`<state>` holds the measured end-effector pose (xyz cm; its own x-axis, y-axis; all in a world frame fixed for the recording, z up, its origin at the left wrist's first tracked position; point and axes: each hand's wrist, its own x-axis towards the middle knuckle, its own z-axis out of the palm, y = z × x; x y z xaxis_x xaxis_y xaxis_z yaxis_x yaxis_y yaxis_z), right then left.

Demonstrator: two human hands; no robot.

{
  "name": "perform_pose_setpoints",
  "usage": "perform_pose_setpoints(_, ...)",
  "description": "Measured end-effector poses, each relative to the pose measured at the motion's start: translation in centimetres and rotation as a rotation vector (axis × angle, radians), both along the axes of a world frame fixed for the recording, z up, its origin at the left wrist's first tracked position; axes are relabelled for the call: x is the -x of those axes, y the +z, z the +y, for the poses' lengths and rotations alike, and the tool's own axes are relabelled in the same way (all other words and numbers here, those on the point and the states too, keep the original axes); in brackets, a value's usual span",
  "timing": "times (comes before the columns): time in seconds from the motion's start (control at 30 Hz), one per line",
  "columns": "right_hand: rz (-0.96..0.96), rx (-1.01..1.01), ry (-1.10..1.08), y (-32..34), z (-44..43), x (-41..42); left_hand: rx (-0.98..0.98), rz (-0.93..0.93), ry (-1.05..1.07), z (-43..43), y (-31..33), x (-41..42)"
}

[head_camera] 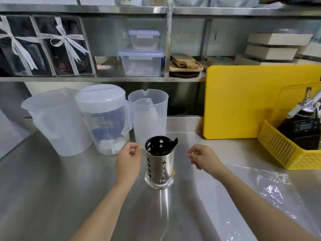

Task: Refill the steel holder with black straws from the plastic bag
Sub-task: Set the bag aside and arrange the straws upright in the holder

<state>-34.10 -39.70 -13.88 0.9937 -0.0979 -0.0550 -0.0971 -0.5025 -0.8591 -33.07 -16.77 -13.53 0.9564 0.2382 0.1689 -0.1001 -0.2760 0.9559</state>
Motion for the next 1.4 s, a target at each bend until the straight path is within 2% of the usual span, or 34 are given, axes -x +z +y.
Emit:
perform_pose_setpoints(0.1,-0.018,-0.128,-0.015,0.3,1.2,-0.8,-0.074,-0.025,-0.012,0.4,0.8,-2.3)
perform_pose_setpoints(0.37,-0.061,-0.337,0.039,0.4,1.6,-2.5,-0.162,-0.050,-0.265,-0.3,1.9,-4.9)
perform_pose_setpoints(0.57,-0.088,-0.372,0.129,0.4,1.8,-2.8,-0.217,-0.080,-0.466,-1.8,2.7,-5.7)
perform_pose_setpoints(0.8,-0.100,-0.497,0.080,-0.4,1.6,-3.7,-0.288,-0.046,-0.528,-3.0,2.8,-7.8)
perform_pose_setpoints(0.93,-0.123,-0.560,0.055,-0.9,1.0,-4.3,-0.388,0.007,-0.635,-3.5,3.0,-8.8)
perform_pose_setpoints(1.07,-0.113,-0.564,0.083,-0.9,0.5,-4.7,-0.461,0.023,-0.770,-3.9,3.2,-9.4)
perform_pose_setpoints(1.2,-0.067,-0.521,0.143,-0.9,0.7,-5.0,-0.391,0.114,-0.905,-4.1,3.1,-9.1)
perform_pose_setpoints(1.4,-0.138,-0.469,0.052,-1.0,2.0,-6.3,-0.361,0.102,-0.868,-4.2,2.7,-9.4)
